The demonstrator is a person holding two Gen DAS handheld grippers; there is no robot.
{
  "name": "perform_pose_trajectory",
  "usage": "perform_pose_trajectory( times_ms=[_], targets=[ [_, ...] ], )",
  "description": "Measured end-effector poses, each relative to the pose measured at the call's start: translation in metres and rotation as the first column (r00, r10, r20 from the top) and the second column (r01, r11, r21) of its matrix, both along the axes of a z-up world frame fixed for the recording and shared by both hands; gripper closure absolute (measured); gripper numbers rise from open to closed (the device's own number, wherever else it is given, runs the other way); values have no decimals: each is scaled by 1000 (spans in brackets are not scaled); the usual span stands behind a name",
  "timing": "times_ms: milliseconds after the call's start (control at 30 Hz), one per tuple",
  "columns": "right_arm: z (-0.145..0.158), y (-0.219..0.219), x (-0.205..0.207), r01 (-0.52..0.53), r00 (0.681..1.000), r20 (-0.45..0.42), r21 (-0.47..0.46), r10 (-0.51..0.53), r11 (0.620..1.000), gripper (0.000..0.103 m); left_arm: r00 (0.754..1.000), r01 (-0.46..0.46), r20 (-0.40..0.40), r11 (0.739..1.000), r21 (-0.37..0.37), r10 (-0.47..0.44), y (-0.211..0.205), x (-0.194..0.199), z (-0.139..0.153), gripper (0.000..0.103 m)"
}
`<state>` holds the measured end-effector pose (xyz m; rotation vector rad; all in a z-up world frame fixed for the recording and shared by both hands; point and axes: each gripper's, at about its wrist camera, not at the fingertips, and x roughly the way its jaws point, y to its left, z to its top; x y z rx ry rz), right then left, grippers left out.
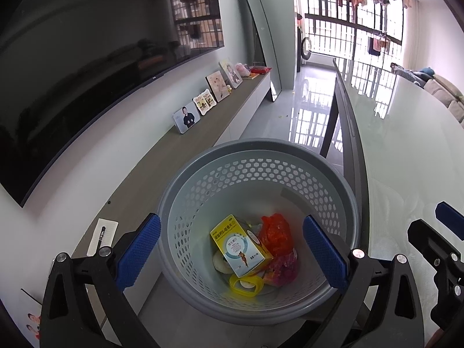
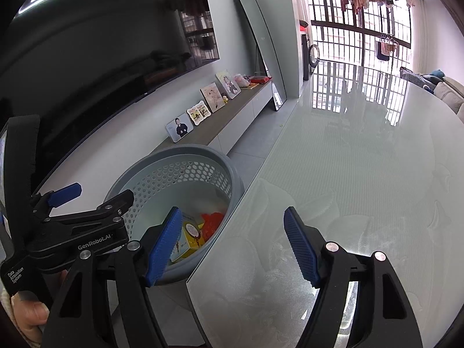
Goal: Collect trash
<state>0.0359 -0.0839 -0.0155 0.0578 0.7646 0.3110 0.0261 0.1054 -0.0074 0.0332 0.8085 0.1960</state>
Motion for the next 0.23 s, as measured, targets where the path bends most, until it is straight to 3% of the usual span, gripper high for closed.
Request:
perform_pose_trajectory(
  times_ms=[233],
  targets=[
    [1, 0, -1, 1, 1000, 1, -1, -1, 1000, 34, 1000, -5, -4, 1000, 1, 5, 0, 0, -1, 7]
  ],
)
